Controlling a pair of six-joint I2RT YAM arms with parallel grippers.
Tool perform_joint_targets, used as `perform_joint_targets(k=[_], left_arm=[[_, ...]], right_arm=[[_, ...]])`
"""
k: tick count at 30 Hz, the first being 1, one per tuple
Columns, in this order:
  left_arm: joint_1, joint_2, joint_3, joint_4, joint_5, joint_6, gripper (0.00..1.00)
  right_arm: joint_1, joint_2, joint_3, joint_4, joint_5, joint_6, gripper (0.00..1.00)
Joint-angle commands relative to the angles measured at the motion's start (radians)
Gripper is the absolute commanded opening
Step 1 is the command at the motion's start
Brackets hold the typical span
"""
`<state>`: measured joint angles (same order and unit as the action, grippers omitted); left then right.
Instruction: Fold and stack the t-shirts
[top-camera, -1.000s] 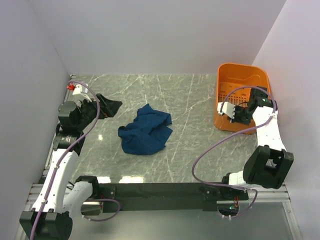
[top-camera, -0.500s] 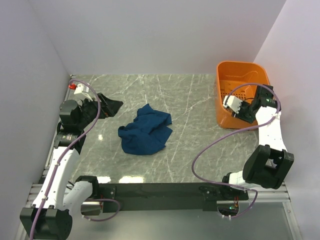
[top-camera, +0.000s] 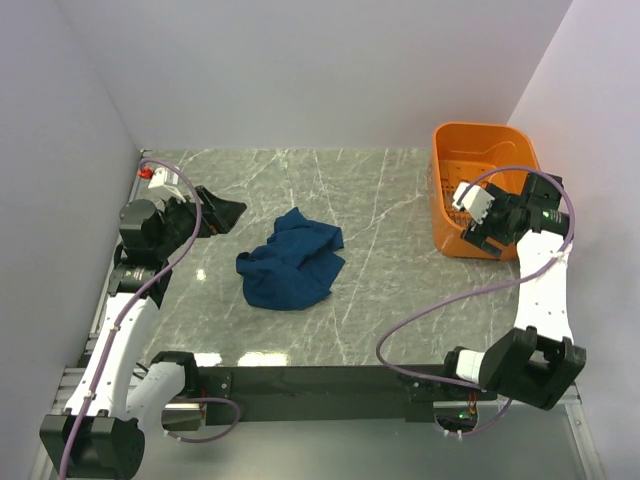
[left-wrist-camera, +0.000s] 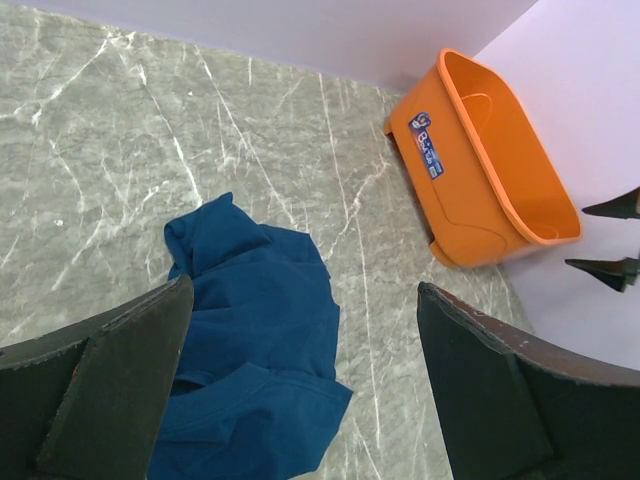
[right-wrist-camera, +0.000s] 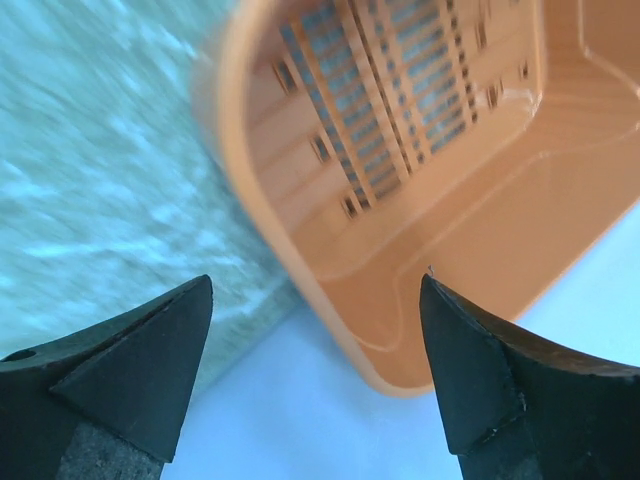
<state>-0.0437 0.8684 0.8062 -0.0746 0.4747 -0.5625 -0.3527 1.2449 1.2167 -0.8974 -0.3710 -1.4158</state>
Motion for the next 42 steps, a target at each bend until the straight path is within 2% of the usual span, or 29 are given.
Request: perform_joint_targets(k=[1,3,7,8,9,10,13,18,19,21,26,29,30,32,34,35,36,37,42], left_arm=[[-0.004,0.015,0.036,0.010,0.030,0.010,0.99],[-0.004,0.030,0.036,0.004,0.041,0.006,1.00],[-0.034,0.122,0.056,-0.039,0.041,0.013,0.99],[-0.062,0.148,0.077,-0.056,0.030,0.029,0.99],[-0.080,0.177,0.093,-0.098,0.025,0.039,0.99],[-0.100,0.242,0.108,-0.122,0.013,0.055,0.99],[-0.194,0.381,0.185,-0.224,-0.091,0.130,0.99],[-0.297,0.595,0.315,-0.290,-0.212,0.157,0.94],[-0.307,0.665,0.368,-0.321,-0.278,0.156,0.93],[-0.335,0.775,0.431,-0.364,-0.324,0.170,0.92],[-0.380,0.940,0.592,-0.465,-0.370,0.207,0.87],[-0.393,1.021,0.659,-0.507,-0.369,0.216,0.75],[-0.397,1.032,0.669,-0.517,-0.363,0.217,0.66],[-0.406,1.037,0.677,-0.513,-0.332,0.223,0.60],[-0.410,1.026,0.674,-0.502,-0.311,0.227,0.44],[-0.410,1.021,0.676,-0.502,-0.306,0.228,0.33],[-0.410,1.002,0.676,-0.501,-0.314,0.227,0.06],[-0.410,0.985,0.673,-0.496,-0.320,0.220,0.01],[-0.409,0.835,0.624,-0.441,-0.335,0.204,0.01]], right_arm=[[0.044,-0.074,0.046,-0.070,-0.164,0.084,0.91],[0.095,-0.117,0.044,-0.057,-0.207,0.200,0.93],[0.311,-0.160,0.017,0.049,-0.290,0.475,0.95],[0.340,-0.160,0.012,0.075,-0.317,0.626,0.95],[0.348,-0.141,0.009,0.109,-0.350,0.705,0.95],[0.421,-0.119,0.021,0.092,-0.434,0.756,0.95],[0.518,-0.016,0.061,0.068,-0.474,0.901,0.90],[0.609,0.138,0.067,0.114,-0.490,1.031,0.81],[0.616,0.157,0.069,0.124,-0.488,1.049,0.80],[0.623,0.194,0.057,0.158,-0.491,1.066,0.80],[0.624,0.223,0.020,0.212,-0.500,1.097,0.79],[0.624,0.222,0.009,0.221,-0.493,1.092,0.79],[0.624,0.220,0.007,0.221,-0.487,1.092,0.79],[0.624,0.217,0.001,0.219,-0.482,1.088,0.79],[0.624,0.211,-0.002,0.221,-0.482,1.086,0.79],[0.624,0.209,0.000,0.219,-0.480,1.085,0.79],[0.624,0.209,0.006,0.210,-0.479,1.081,0.79],[0.623,0.211,0.010,0.206,-0.479,1.074,0.79],[0.624,0.220,0.038,0.176,-0.462,1.052,0.79]])
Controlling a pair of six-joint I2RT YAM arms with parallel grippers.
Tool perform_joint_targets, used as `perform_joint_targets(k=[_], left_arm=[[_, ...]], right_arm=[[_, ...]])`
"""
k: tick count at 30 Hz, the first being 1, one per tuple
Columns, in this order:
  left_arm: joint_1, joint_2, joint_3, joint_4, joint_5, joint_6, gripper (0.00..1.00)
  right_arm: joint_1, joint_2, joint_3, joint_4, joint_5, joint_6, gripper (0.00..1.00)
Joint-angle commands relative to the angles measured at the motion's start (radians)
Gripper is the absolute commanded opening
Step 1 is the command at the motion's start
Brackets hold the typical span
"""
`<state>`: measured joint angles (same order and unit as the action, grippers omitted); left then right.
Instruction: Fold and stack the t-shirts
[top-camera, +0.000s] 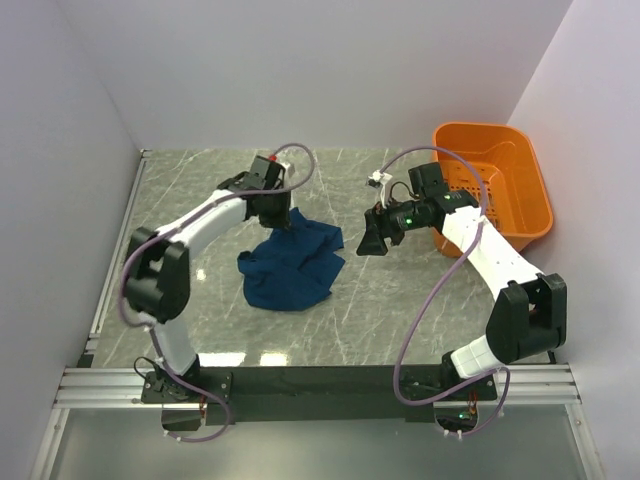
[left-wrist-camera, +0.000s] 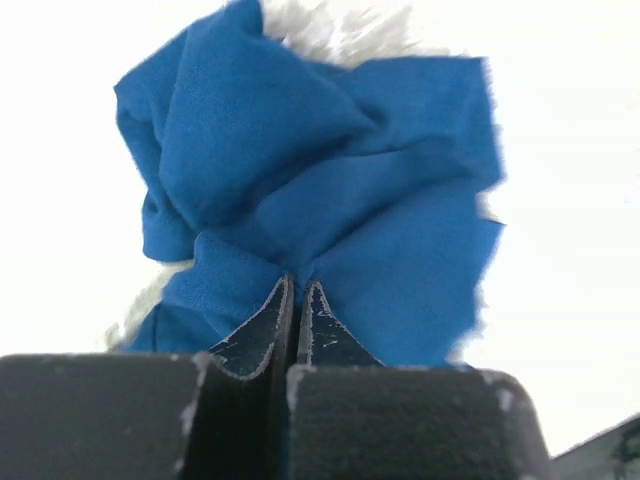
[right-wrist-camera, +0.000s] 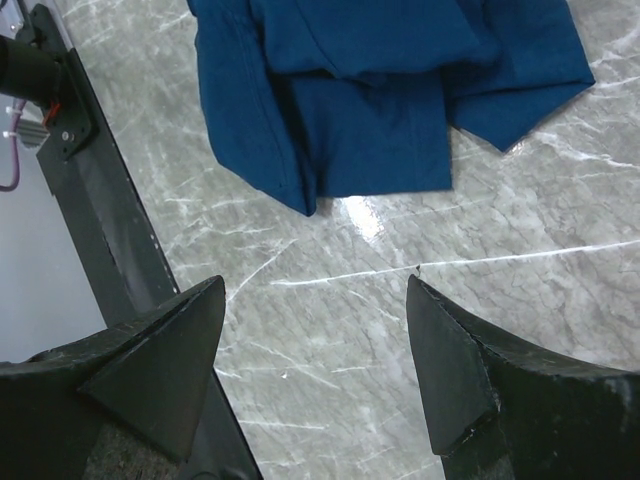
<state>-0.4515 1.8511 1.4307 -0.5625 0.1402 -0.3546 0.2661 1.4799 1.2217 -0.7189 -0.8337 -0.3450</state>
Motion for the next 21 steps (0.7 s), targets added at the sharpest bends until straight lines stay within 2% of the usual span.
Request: perform_joint_targets(k=[1,5,12,17,21], left_arm=[[-0.003,-0.209,-0.033,0.070,0.009,-0.017,0.01],[-0.003,-0.366,-0.137,0.102,0.010,-0.055,0.01],[0.011,-0.668,-0.297,0.104,-0.136,-0.148,0.01],[0.051,-0.760,-0.345,0.069,-0.250,-0.204,0.01],[0.079,-0.832,-0.351,0.010,-0.332,-0.257,0.00]], right_arm=[[0.004,-0.009,0.036,-0.005,0.001,-0.026,0.79],[0.007,0.009,0.050,-0.016,-0.002,-0.032,0.79],[0.038,0.077,0.097,-0.016,0.013,-0.035,0.79],[0.108,0.231,0.166,0.009,0.113,0.021,0.78],[0.139,0.362,0.301,-0.007,0.145,0.064,0.75]])
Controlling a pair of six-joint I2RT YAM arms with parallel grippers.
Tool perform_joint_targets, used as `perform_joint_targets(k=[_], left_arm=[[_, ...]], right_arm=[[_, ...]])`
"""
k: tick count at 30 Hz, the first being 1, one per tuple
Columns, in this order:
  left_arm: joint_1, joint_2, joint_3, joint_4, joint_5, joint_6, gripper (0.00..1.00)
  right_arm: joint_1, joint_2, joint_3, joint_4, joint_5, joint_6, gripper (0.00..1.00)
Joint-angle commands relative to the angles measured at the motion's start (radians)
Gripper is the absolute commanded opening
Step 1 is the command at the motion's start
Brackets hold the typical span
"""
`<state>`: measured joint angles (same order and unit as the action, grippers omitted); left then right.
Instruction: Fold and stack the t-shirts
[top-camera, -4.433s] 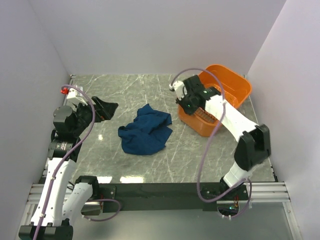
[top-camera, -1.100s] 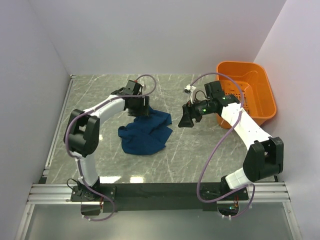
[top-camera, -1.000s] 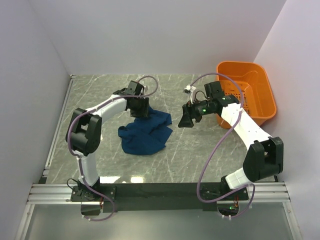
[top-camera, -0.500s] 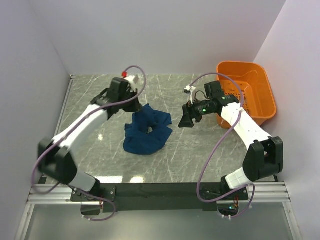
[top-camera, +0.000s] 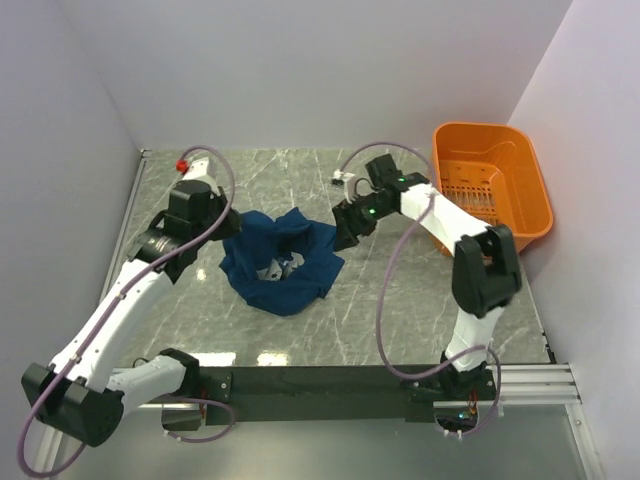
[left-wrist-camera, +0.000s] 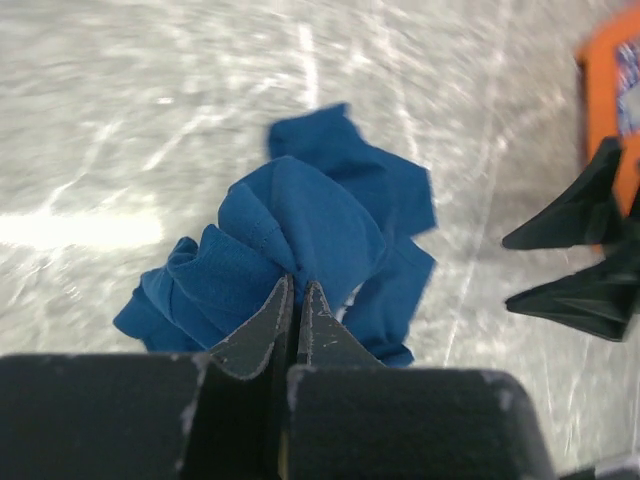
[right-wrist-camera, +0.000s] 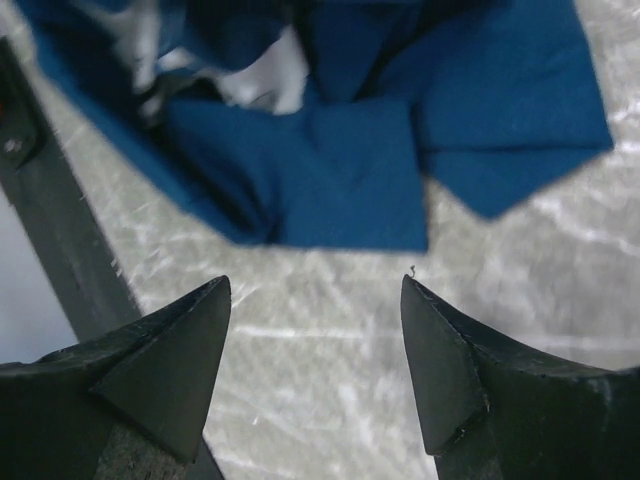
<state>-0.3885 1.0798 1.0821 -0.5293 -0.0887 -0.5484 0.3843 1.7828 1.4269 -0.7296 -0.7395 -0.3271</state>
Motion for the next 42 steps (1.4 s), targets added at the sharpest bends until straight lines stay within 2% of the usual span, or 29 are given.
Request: perform_joint_targets(k=[1,9,12,19,22,25,26,28,29,31,32,37,42], left_arm=[[0.028,-0.076,-0.005,-0.037,-0.114,-0.070,0.00],[0.060,-0.158,0.002,-0.115,-0.167,-0.122,0.00],[0.063,-0.185,0.010,-0.139,-0.206,-0.137,0.01],[0.069,-0.202,0.021,-0.169,-0.198,-0.154,0.00],[0.071,-0.202,0.029,-0.179,-0.204,-0.154,0.01],[0.071,-0.199,0.044,-0.198,-0.220,-0.151,0.00],[0.071,-0.202,0.045,-0.202,-0.226,-0.151,0.00],[0.073,-0.208,0.047,-0.202,-0.247,-0.157,0.01],[0.074,-0.213,0.047,-0.202,-0.255,-0.160,0.00],[0.082,-0.221,0.058,-0.199,-0.276,-0.165,0.01],[0.085,-0.225,0.065,-0.196,-0.287,-0.163,0.00],[0.103,-0.224,0.168,-0.176,-0.353,-0.110,0.00],[0.109,-0.215,0.275,-0.144,-0.411,-0.039,0.00]], right_arm=[[0.028,0.081,0.118,0.007,0.057,0.054,0.75],[0.036,0.329,0.383,0.013,0.262,0.166,0.75],[0.037,0.385,0.420,0.012,0.273,0.189,0.75],[0.048,0.466,0.437,0.019,0.302,0.227,0.71],[0.048,0.501,0.461,0.019,0.299,0.243,0.66],[0.047,0.521,0.483,0.010,0.296,0.250,0.56],[0.048,0.521,0.492,0.009,0.289,0.247,0.44],[0.047,0.497,0.497,-0.002,0.276,0.229,0.33],[0.048,0.478,0.495,-0.004,0.272,0.221,0.18],[0.048,0.395,0.480,0.013,0.270,0.185,0.08],[0.047,0.360,0.466,0.021,0.270,0.169,0.00],[0.013,0.105,0.478,0.019,0.203,0.034,0.00],[-0.053,-0.068,0.555,-0.060,0.082,-0.125,0.00]])
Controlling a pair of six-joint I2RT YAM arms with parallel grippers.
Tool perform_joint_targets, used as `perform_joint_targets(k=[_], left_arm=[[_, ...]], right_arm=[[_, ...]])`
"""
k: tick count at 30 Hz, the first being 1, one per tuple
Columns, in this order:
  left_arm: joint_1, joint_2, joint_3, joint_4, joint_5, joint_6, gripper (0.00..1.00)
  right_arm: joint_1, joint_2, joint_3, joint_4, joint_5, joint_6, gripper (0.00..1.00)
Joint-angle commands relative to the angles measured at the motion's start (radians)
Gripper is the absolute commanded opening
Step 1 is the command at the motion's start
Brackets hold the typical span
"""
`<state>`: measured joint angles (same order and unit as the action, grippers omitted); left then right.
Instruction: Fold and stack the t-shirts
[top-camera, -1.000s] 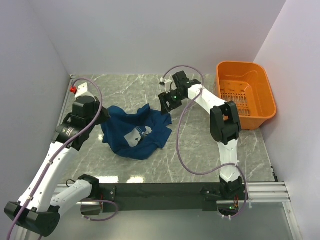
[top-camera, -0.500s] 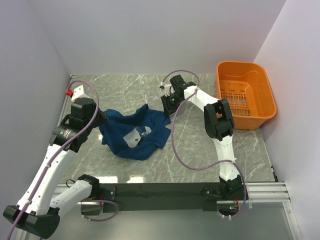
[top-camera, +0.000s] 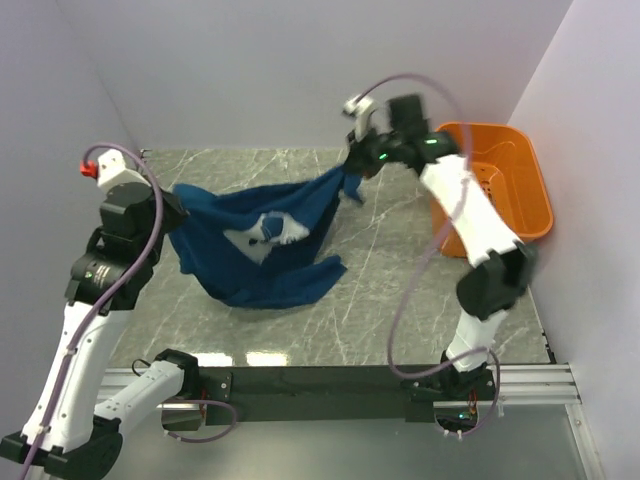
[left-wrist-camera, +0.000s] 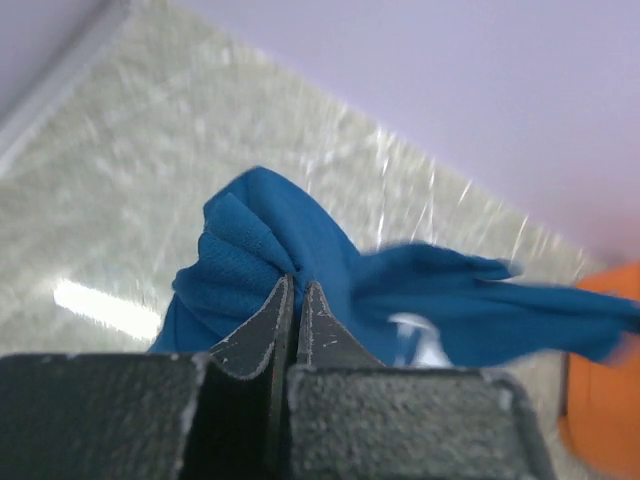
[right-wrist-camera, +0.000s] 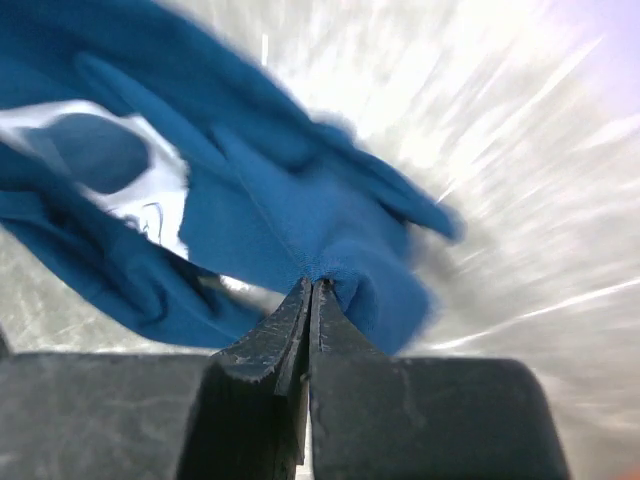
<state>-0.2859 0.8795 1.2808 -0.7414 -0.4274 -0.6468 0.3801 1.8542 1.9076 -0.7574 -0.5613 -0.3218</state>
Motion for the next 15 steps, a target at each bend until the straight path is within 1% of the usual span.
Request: perform_joint_targets(k=[1,4,8,10,13,15], left_arm=[[0.007,-0.017,0.089,0.080,-0.083,0.071,0.00],[0.007,-0.022,0.140,0.145,-0.085,0.131,0.00],[0.008,-0.042,0.222,0.236,-0.090,0.212,0.01],[0.007,-0.050,0.242,0.287,-0.090,0.228,0.01],[0.007,-0.053,0.281,0.318,-0.054,0.253,0.01],[0.007,-0.048,0.293,0.332,-0.009,0.250,0.01]], right_arm=[[-0.067,-0.183,0.097,-0.040,-0.112,-0.143,0.00],[-0.101,-0.259,0.142,-0.077,-0.141,-0.186,0.00],[-0.148,-0.346,0.195,-0.079,-0.152,-0.188,0.00],[-0.167,-0.383,0.234,-0.080,-0.153,-0.180,0.00],[-0.188,-0.429,0.249,-0.080,-0.170,-0.165,0.00],[-0.191,-0.470,0.220,-0.092,-0.196,-0.177,0.00]])
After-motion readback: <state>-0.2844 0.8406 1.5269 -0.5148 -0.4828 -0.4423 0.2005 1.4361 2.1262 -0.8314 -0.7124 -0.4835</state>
